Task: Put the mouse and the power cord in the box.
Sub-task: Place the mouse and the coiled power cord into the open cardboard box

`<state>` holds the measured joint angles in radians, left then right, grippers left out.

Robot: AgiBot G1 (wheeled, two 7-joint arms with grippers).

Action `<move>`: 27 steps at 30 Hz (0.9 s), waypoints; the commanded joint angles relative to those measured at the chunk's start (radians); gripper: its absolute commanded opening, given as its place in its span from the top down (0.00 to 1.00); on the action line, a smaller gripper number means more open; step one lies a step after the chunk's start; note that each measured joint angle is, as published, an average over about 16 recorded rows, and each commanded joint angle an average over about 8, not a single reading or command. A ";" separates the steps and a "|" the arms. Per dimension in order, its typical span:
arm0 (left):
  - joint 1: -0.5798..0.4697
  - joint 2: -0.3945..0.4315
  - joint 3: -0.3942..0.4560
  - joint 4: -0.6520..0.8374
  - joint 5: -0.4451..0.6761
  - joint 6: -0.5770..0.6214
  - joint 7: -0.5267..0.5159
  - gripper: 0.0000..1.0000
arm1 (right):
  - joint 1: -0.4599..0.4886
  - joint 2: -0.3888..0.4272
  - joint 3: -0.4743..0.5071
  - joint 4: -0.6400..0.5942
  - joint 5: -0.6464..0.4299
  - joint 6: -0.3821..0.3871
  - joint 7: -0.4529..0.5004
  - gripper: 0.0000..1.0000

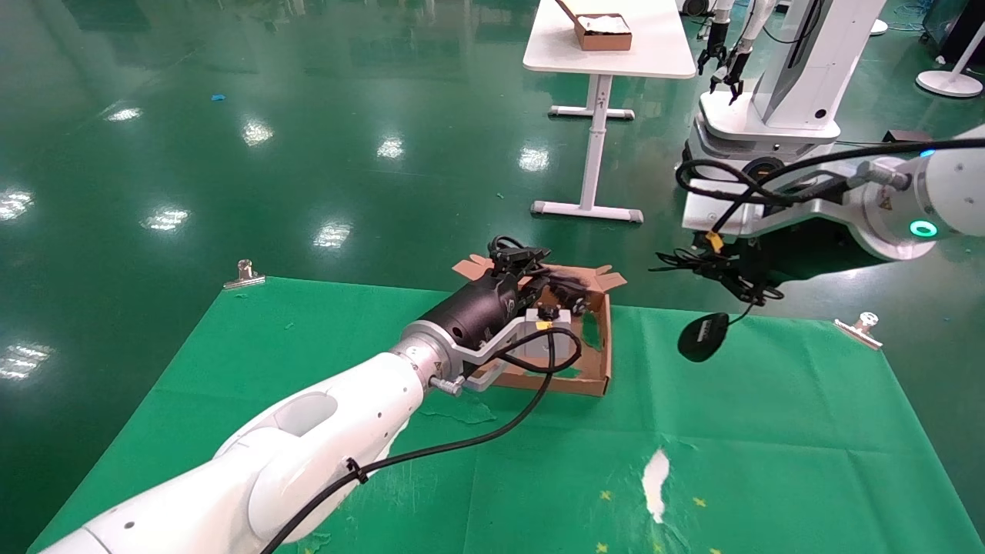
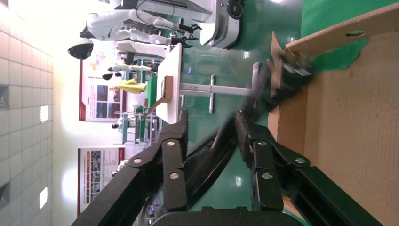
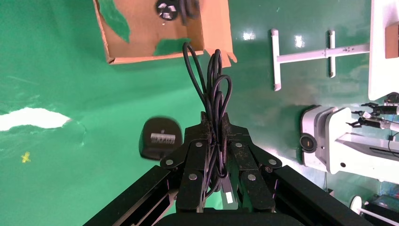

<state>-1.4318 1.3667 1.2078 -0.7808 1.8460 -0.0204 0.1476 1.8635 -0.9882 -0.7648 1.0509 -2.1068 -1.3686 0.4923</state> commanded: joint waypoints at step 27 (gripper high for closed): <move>-0.140 -0.240 -0.003 0.231 -0.214 0.074 -0.227 0.00 | 0.057 -0.309 0.030 -0.431 0.136 0.276 -0.395 1.00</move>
<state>-1.5684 1.1473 1.2079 -0.5561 1.6387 0.0422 -0.0770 1.9067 -1.2792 -0.7382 0.6445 -1.9542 -1.0985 0.1072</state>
